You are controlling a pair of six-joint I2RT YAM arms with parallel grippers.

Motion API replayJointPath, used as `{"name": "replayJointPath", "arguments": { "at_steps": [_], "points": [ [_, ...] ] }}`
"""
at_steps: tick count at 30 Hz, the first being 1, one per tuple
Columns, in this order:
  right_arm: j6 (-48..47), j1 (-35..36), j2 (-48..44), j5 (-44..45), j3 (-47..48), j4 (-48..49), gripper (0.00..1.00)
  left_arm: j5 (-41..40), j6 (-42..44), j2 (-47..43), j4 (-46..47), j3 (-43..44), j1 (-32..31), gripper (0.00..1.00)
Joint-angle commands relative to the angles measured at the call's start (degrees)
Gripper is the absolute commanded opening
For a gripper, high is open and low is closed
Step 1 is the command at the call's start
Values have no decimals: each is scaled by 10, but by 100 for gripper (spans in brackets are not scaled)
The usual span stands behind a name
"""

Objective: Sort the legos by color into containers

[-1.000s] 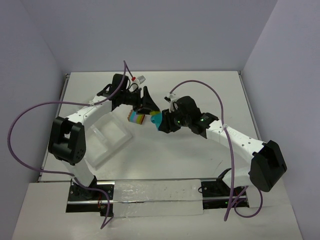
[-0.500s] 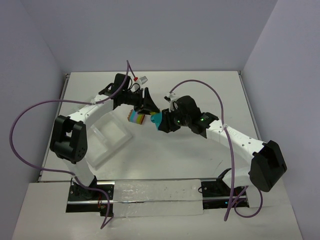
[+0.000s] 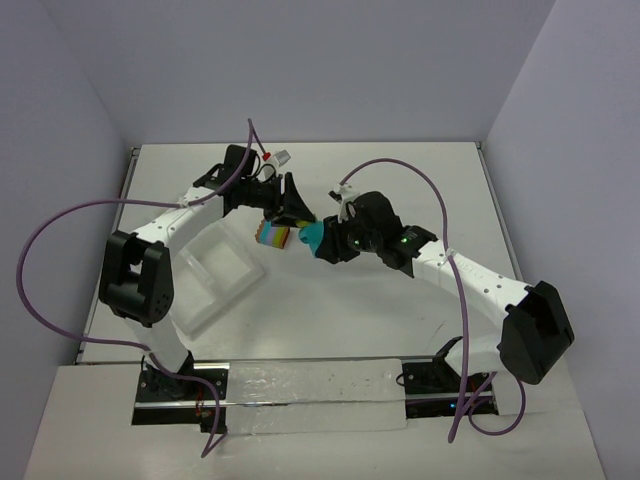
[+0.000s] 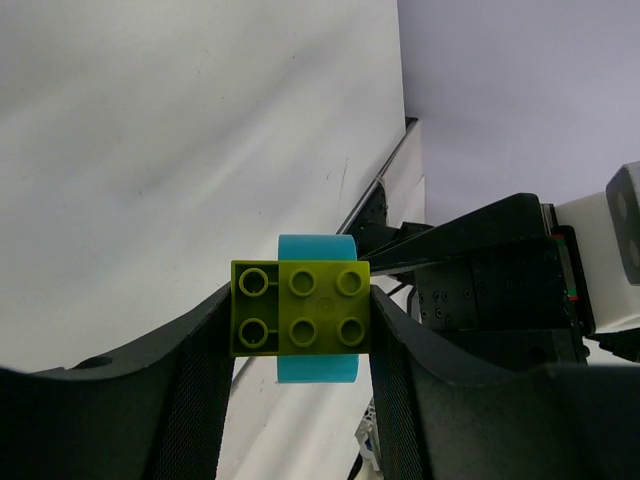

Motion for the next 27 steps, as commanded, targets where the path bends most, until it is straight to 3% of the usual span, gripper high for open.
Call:
{"name": "replayJointPath", "arguments": {
  "at_steps": [1, 12, 19, 24, 27],
  "points": [
    [-2, 2, -34, 23, -16, -9, 0, -23, -4, -25, 23, 10, 34, 0],
    [5, 1, -34, 45, -30, -15, 0, -37, -11, -24, 23, 19, 51, 0],
    [63, -29, 76, 160, 25, -83, 0, -78, -7, -33, 0, 20, 65, 0],
    [90, -33, 153, 218, 50, -108, 9, -112, -18, -34, -8, 18, 67, 0],
    [94, -33, 173, 220, 48, -101, 19, -120, -20, -37, -10, 16, 67, 0]
  ]
}}
